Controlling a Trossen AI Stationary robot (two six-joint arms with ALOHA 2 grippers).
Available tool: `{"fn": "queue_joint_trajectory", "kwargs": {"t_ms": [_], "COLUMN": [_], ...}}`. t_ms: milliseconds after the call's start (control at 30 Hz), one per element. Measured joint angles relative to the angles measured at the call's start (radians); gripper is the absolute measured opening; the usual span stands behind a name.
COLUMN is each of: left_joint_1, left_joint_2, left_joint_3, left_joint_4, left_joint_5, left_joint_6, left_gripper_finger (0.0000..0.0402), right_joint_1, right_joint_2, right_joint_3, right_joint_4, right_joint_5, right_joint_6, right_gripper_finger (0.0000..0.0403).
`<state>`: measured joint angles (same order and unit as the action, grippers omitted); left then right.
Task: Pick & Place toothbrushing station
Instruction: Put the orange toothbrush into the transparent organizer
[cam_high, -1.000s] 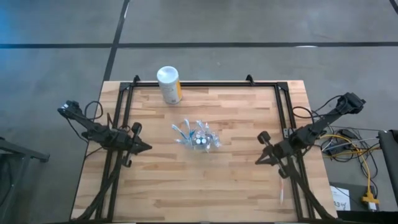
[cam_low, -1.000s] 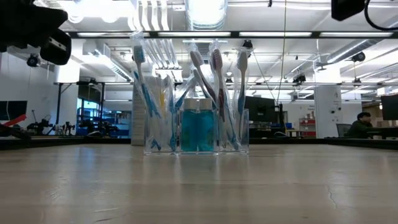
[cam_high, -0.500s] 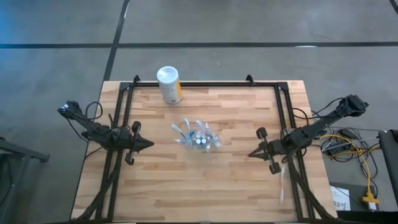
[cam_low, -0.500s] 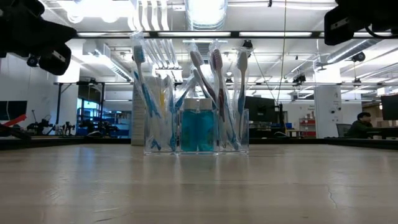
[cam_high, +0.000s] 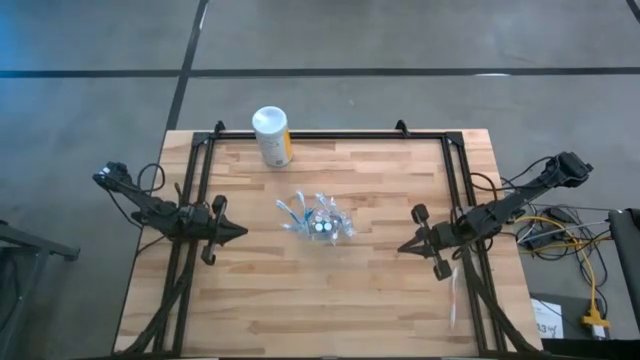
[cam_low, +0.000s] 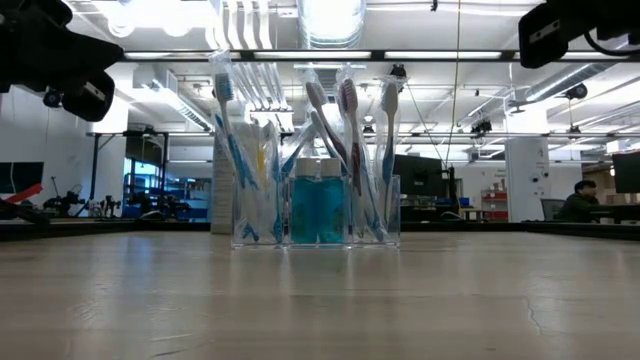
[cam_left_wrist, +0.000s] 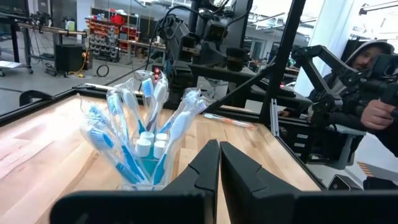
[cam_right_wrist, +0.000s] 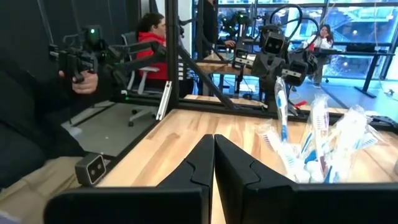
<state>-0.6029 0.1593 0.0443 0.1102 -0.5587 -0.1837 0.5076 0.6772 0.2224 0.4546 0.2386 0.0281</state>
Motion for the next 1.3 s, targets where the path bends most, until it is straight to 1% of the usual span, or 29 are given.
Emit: {"fn": "queue_joint_trajectory", "kwargs": {"t_ms": [67,133,233,300,400,467,500,733,800,900,1000,1067,1133,1233,1300], "left_joint_1": [0.0,0.0,0.0,0.0,0.0,0.0,0.0,0.0,0.0,0.0,0.0,0.0,0.0,0.0,0.0], "left_joint_2": [0.0,0.0,0.0,0.0,0.0,0.0,0.0,0.0,0.001,0.001,0.001,0.001,0.002,0.002,0.002], "left_joint_3": [0.0,0.0,0.0,0.0,0.0,0.0,0.0,0.0,-0.001,-0.001,-0.001,-0.001,-0.001,-0.001,-0.001], "left_joint_4": [0.0,0.0,0.0,-0.001,-0.011,-0.021,-0.025,-0.086,-0.096,-0.101,-0.104,-0.106,-0.107,-0.114,-0.115], "left_joint_5": [0.0,0.0,0.0,0.0,0.0,0.0,0.001,0.064,0.07,0.08,0.115,0.133,0.149,0.185,0.215], "left_joint_6": [0.0,0.0,0.0,-0.003,-0.02,-0.029,-0.031,-0.035,-0.035,-0.035,-0.035,-0.035,-0.041,-0.062,-0.062], "left_gripper_finger": [0.0018,0.0018,0.0018,0.0018,0.0019,0.0019,0.0019,0.0019,0.0019,0.0019,0.0019,0.0019,0.0019,0.0019,0.0019], "right_joint_1": [0.0,0.0,0.0,0.001,0.0,0.0,0.0,0.001,0.008,0.035,0.077,0.107,0.142,0.195,0.23], "right_joint_2": [0.0,0.0,0.001,0.009,0.058,0.113,0.142,0.404,0.468,0.55,0.619,0.67,0.729,0.825,0.892], "right_joint_3": [0.003,0.007,0.035,0.067,0.125,0.174,0.202,0.411,0.471,0.551,0.624,0.68,0.747,0.876,0.978], "right_joint_4": [-0.001,-0.012,-0.09,-0.169,-0.305,-0.382,-0.414,-0.632,-0.668,-0.679,-0.716,-0.784,-0.876,-1.083,-1.26], "right_joint_5": [0.011,0.044,0.084,0.14,0.265,0.318,0.326,0.339,0.341,0.343,0.385,0.404,0.426,0.44,0.424], "right_joint_6": [0.02,0.054,0.113,0.174,0.277,0.332,0.354,0.475,0.484,0.462,0.491,0.561,0.664,0.846,0.993], "right_gripper_finger": [0.0008,0.0008,0.0008,0.0008,0.0008,0.0008,0.0008,0.0008,0.0008,0.0008,0.0008,0.0008,0.0008,0.0008,0.0008]}}
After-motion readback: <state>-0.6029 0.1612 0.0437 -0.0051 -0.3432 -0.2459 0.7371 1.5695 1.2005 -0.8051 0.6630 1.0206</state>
